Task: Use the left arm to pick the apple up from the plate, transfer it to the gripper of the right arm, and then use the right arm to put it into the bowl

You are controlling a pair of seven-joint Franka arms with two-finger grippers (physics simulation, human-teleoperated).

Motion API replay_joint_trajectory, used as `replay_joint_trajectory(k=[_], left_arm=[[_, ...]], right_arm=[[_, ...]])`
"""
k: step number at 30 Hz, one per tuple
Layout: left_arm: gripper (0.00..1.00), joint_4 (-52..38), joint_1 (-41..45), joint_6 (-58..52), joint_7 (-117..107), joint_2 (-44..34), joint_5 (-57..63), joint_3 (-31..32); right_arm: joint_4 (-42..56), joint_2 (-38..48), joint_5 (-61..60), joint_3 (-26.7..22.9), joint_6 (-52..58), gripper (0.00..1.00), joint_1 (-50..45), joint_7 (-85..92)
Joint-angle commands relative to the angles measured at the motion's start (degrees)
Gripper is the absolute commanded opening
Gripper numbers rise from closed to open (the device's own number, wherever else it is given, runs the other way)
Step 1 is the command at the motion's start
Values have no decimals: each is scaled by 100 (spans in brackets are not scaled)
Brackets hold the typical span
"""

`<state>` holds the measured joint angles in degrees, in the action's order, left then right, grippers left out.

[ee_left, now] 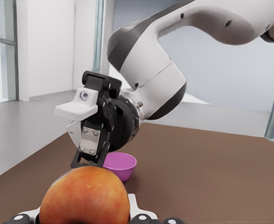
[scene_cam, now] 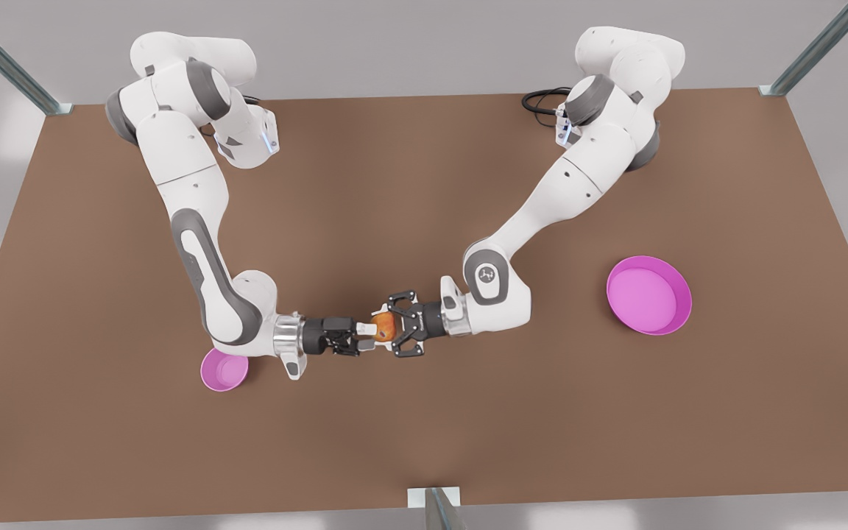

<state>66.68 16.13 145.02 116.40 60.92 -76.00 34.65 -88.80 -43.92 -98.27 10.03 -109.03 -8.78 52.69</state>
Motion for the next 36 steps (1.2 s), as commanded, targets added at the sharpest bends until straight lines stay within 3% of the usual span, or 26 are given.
replay_joint_trajectory(k=[1, 23, 24, 26, 30, 32, 33, 36], left_arm=[[65, -5, 4, 17, 893, -10, 24, 7], [68, -5, 4, 17, 884, 16, 15, -2], [68, -5, 4, 17, 884, 16, 15, -2], [68, -5, 4, 17, 884, 16, 15, -2], [70, -5, 4, 17, 884, 16, 15, -2], [93, -5, 4, 17, 876, 16, 15, -2], [99, -5, -5, 17, 867, 16, 24, -11], [99, 3, -22, 17, 858, 25, 24, -46]], right_arm=[[-6, -3, 27, -10, -13, 100, 8, 786], [-129, 6, 36, 8, -373, 100, -335, 189], [-129, 6, 36, 8, -373, 97, -335, 189], [-129, 6, 36, 8, -373, 75, -335, 189], [-111, 6, 45, -1, -373, 60, -335, 189], [-111, 6, 45, -1, -373, 60, -326, 189], [-111, 6, 45, -1, -373, 60, -326, 180], [-111, 6, 89, -1, -364, 60, -291, 180]])
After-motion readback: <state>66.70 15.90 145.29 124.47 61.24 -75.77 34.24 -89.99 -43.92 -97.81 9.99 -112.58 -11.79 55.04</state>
